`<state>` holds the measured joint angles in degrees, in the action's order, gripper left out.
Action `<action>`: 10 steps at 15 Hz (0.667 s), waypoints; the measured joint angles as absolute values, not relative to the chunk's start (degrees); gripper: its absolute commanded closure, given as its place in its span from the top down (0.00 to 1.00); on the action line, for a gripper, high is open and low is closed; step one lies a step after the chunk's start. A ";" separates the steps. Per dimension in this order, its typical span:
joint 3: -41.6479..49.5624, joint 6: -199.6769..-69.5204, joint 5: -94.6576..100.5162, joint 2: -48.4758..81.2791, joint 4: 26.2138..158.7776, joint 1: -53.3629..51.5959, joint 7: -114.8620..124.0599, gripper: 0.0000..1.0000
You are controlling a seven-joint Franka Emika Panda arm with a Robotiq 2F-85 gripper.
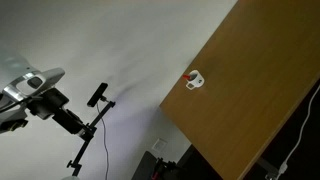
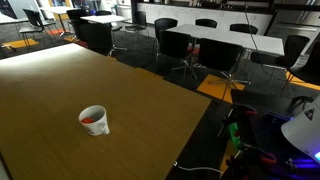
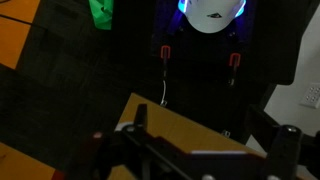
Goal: Take the marker from the white cup and put it on the table
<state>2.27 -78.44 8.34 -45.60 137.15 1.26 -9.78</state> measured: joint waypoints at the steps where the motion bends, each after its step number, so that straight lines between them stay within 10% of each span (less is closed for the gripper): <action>1: 2.27 -78.44 8.34 -45.61 137.15 1.26 -9.78 1.00; 10: 2.32 -80.44 8.28 -45.55 137.15 0.76 -9.78 1.00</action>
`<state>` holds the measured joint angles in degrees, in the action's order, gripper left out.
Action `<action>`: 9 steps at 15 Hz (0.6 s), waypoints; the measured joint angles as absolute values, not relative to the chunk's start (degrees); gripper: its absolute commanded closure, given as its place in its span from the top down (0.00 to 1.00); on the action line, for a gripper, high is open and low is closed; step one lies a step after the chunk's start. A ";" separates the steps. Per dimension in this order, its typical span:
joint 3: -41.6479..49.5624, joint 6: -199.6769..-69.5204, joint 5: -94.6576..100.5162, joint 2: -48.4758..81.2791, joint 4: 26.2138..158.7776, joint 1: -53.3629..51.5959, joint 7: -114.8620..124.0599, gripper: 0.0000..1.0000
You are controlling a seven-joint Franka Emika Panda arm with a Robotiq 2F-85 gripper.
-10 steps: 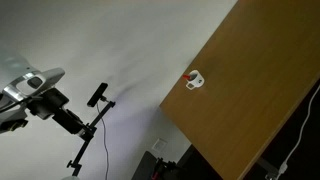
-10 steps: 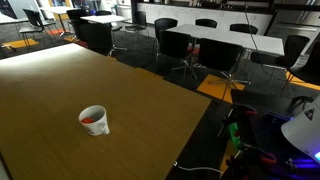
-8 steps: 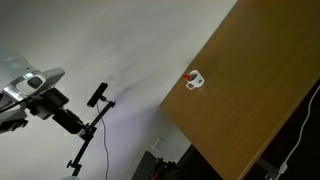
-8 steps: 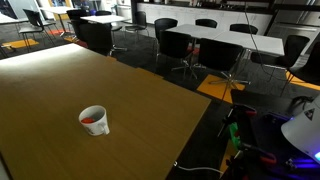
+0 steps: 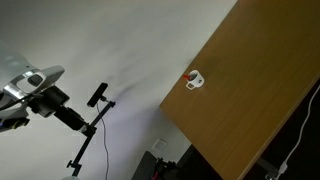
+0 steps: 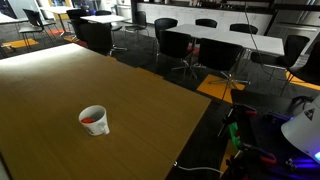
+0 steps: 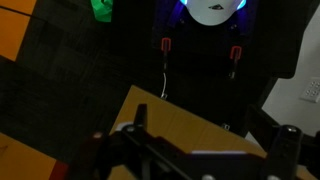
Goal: Take the marker from the white cup and put it on the table
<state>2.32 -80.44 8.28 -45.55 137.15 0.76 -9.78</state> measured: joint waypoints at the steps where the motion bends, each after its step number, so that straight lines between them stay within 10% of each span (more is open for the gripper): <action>1: 2.31 -82.24 8.21 -45.40 137.14 0.47 -9.78 1.00; 9: 0.60 -103.02 6.68 -38.74 137.01 -2.55 -8.62 1.00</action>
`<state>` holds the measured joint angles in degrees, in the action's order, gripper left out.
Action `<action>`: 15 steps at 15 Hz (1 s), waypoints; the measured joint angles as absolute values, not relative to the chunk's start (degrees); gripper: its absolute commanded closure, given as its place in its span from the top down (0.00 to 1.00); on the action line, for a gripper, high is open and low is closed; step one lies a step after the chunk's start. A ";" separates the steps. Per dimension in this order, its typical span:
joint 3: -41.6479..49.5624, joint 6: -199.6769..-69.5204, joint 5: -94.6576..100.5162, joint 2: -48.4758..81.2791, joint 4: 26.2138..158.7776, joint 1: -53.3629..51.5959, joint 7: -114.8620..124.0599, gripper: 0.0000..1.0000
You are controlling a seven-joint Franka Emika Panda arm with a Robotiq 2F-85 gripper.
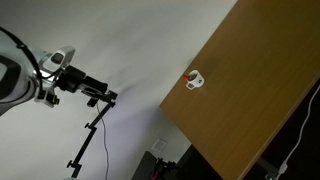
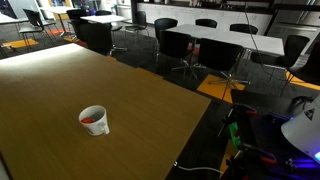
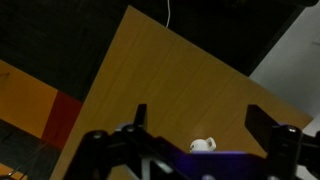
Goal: Take the marker from the white cup and put it on the table
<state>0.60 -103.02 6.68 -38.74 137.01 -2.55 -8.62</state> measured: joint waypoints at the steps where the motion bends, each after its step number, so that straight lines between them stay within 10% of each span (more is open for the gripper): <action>1: 0.21 -105.49 5.75 -37.26 136.93 -2.94 -8.37 1.00; 15: -5.80 -128.18 1.00 -12.17 128.52 -4.31 5.78 1.00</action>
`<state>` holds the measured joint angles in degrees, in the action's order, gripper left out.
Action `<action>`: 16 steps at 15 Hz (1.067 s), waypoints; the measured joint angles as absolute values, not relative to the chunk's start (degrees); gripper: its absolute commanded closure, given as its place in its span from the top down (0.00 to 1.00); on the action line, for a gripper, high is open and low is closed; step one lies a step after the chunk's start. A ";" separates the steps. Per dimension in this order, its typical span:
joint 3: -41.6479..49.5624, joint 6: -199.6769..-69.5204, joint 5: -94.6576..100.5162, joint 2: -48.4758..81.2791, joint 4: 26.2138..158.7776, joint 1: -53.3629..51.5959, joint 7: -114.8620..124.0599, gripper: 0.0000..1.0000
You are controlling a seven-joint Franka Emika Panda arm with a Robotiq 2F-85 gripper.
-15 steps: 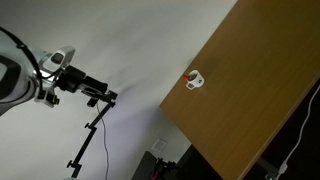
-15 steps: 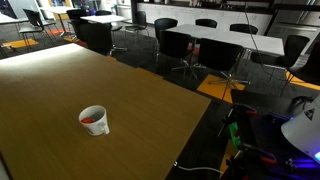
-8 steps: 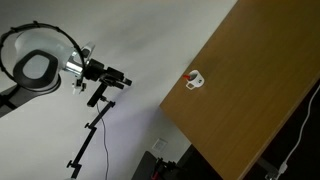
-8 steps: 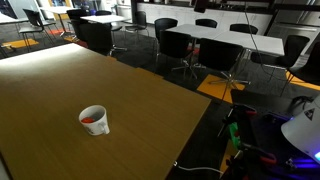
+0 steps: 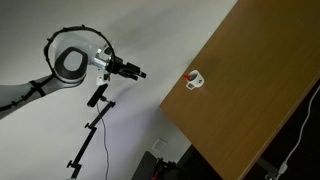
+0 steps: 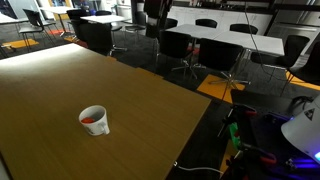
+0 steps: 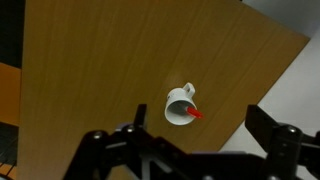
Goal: Take the marker from the white cup and put it on the table
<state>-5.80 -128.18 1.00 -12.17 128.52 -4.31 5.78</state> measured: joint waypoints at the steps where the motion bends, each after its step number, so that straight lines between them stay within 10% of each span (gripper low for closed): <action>1: -5.91 -128.90 1.50 -10.27 127.62 -4.31 6.51 1.00; 16: -7.58 -131.42 9.66 0.12 123.43 -5.64 12.82 1.00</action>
<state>-7.58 -131.42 9.66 0.12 123.43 -5.64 12.82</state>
